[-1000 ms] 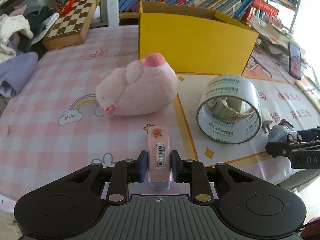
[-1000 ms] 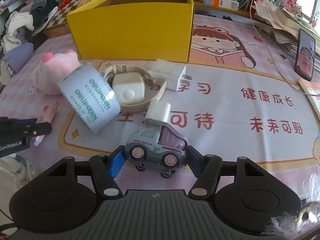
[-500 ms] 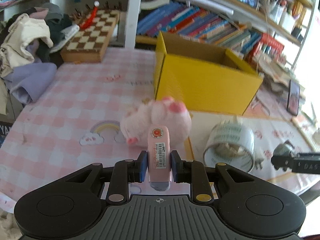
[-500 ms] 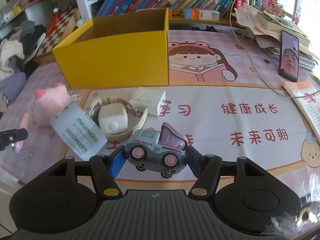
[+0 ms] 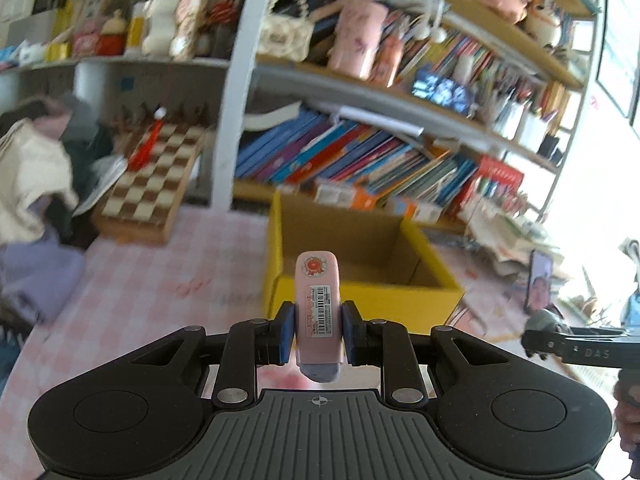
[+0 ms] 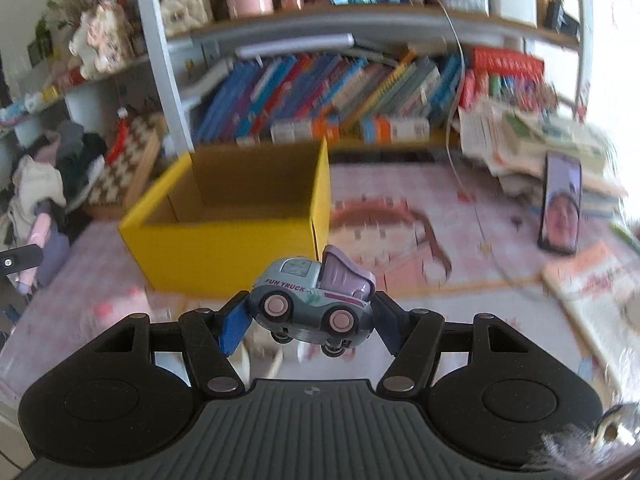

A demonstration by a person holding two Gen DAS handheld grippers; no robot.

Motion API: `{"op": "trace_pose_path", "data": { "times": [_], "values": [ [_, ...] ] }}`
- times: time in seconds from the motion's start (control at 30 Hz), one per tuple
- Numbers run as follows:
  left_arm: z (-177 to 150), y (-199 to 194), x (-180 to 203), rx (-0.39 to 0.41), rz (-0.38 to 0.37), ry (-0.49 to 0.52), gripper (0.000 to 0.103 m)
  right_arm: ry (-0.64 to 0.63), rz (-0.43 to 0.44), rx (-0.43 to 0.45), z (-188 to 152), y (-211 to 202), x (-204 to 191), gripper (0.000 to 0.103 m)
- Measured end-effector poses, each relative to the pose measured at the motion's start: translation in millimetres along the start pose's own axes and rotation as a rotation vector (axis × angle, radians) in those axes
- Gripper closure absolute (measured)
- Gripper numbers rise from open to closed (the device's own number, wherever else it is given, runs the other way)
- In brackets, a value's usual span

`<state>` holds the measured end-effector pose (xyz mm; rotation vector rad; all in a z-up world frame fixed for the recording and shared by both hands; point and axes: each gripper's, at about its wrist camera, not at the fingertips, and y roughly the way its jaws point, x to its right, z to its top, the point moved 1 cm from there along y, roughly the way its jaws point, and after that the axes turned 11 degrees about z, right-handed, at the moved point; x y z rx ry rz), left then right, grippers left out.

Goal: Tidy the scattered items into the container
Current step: 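Carry truck and highlighter into the yellow box and open both tools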

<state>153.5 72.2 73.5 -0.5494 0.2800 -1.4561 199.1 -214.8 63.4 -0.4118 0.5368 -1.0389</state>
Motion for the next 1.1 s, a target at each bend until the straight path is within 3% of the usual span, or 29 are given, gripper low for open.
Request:
{"op": "trace_pose_path", "data": {
  "times": [0.33,0.6,0.9,1.1],
  "values": [
    [48,48,40,0.026,-0.039,0.087,0.080,-0.223,0.117,-0.011,67,59,-3,0.040],
    [63,125,59,-0.081,-0.008,0.161,0.080,-0.423,0.216,-0.054,117,119,-7,0.040],
    [51,190,66,-0.244,0.046,0.256,0.080,-0.520,0.246,-0.261,114,206,9,0.040],
    [47,211,69,-0.305,0.049,0.304,0.080,-0.593,0.308,-0.362,106,231,13,0.040]
  ]
}}
